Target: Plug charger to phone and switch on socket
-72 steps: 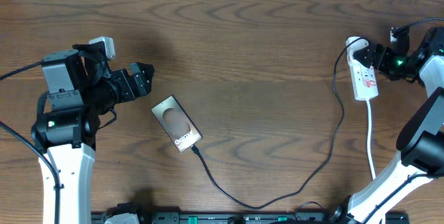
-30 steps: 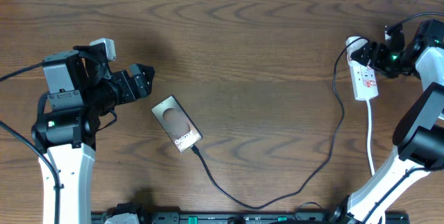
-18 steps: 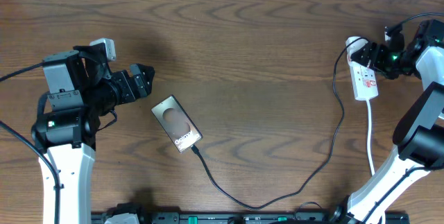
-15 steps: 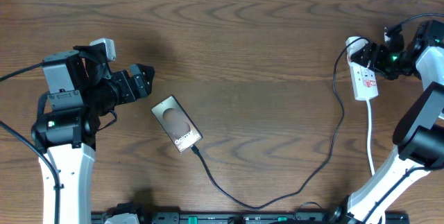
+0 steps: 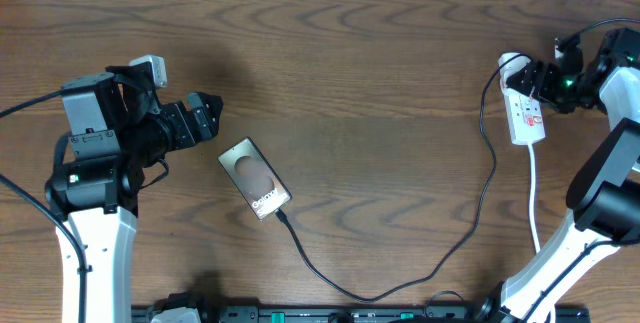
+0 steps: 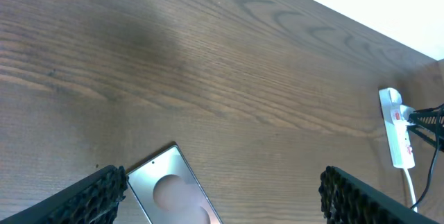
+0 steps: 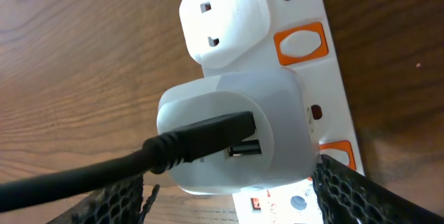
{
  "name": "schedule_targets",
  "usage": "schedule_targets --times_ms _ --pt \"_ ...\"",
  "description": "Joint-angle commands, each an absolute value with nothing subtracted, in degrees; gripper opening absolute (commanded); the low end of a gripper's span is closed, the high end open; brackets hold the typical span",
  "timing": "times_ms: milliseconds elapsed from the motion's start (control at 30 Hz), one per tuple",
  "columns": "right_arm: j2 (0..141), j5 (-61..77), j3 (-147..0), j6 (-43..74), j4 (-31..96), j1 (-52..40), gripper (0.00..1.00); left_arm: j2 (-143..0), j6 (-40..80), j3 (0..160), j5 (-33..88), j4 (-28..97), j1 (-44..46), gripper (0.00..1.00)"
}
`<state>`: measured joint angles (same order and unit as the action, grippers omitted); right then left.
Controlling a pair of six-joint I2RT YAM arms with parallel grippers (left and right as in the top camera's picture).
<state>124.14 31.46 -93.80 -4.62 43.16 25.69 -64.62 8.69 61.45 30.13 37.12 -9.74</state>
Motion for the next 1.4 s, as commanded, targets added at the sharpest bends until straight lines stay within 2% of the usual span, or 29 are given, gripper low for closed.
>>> schedule_targets --times_ms 0,567,967,1167,1367 --pt "125.73 32.08 -93.91 -4.78 43.05 25.28 0.75 -64.31 7.51 62.00 30.83 37.26 -9.89 0.91" --pt "126.67 35.14 -92.86 -4.47 43.33 24.53 0.72 -64.31 7.51 62.00 30.83 37.28 -9.89 0.91" --pt "126.63 34.96 -87.09 -3.20 39.70 24.51 0.69 -64.31 7.53 62.00 30.83 37.23 -9.89 0.91" --pt "124.84 26.11 -90.28 -2.00 45.69 25.36 0.76 -64.31 7.53 62.00 30.83 37.21 -9.89 0.91" --pt "115.15 14.57 -91.02 3.99 49.45 25.67 0.84 -64.31 7.53 62.00 30.85 37.26 -9.89 0.91"
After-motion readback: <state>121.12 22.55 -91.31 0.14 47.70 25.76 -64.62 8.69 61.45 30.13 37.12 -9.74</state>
